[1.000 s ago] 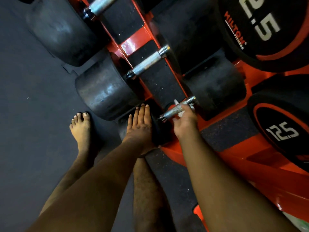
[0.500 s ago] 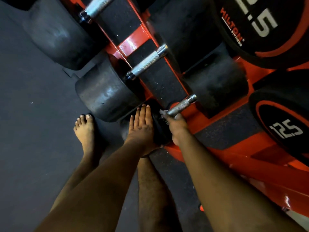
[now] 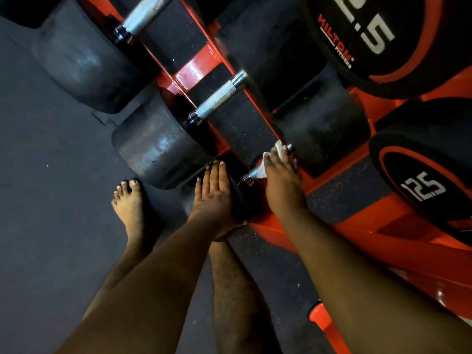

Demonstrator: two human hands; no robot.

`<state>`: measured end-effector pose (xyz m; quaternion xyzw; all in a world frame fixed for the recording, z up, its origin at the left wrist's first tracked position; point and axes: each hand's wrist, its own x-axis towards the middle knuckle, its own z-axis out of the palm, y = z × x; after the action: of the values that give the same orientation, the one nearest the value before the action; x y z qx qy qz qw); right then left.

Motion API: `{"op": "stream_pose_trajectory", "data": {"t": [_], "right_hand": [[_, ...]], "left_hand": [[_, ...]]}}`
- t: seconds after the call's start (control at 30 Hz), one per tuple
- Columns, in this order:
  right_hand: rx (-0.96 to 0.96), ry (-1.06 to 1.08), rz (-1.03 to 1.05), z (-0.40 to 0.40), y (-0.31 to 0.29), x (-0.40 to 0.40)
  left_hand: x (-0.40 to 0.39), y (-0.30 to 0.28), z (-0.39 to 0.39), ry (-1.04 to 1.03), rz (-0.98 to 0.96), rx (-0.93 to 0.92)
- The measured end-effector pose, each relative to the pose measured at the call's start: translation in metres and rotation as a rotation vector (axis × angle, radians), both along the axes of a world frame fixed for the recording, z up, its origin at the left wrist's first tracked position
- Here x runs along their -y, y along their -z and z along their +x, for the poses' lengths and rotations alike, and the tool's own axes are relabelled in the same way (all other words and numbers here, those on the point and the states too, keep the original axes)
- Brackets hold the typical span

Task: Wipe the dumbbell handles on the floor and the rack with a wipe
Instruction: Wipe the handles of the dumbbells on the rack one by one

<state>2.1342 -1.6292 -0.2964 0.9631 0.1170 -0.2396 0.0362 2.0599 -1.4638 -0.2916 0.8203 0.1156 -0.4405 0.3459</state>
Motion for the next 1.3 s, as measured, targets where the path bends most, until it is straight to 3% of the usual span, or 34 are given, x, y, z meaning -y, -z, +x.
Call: {"op": "stream_pose_trajectory", "data": {"t": [0.07,0.17,0.3,0.47,0.63,0.7,0.97,1.13,1.3], "right_hand": [[-0.109,-0.086,-0.038,-0.015,-0.002,-0.008],[-0.312,-0.063,0.07,-0.03,-0.002,-0.014],[-0.431,0.446,0.41,-0.022,-0.035,-0.023],[-0.288,0.812,0.693,-0.01,-0.134,-0.056],[-0.278,0.977,0.895,-0.018,-0.252,-0.083],[-0.244,0.997,1.013,-0.016,-0.324,-0.091],[-0.141,0.941,1.193,-0.016,-0.472,-0.071],[0.112,0.913,1.23,-0.024,-0.537,-0.057],[0.35,1.006,1.314,-0.053,-0.592,-0.073]], "left_hand": [[0.0,0.0,0.0,-0.005,0.002,0.006],[-0.001,-0.005,0.004,-0.001,-0.004,-0.008],[-0.015,-0.028,0.01,-0.055,-0.024,-0.036],[-0.047,-0.125,0.023,-0.131,-0.102,-0.019],[-0.075,-0.251,0.032,-0.225,-0.168,0.103],[-0.082,-0.328,0.043,-0.2,-0.171,0.172],[-0.085,-0.471,0.058,-0.272,-0.203,0.363],[-0.08,-0.533,0.069,-0.299,-0.461,0.41],[-0.075,-0.588,0.079,-0.089,-0.676,0.367]]}}
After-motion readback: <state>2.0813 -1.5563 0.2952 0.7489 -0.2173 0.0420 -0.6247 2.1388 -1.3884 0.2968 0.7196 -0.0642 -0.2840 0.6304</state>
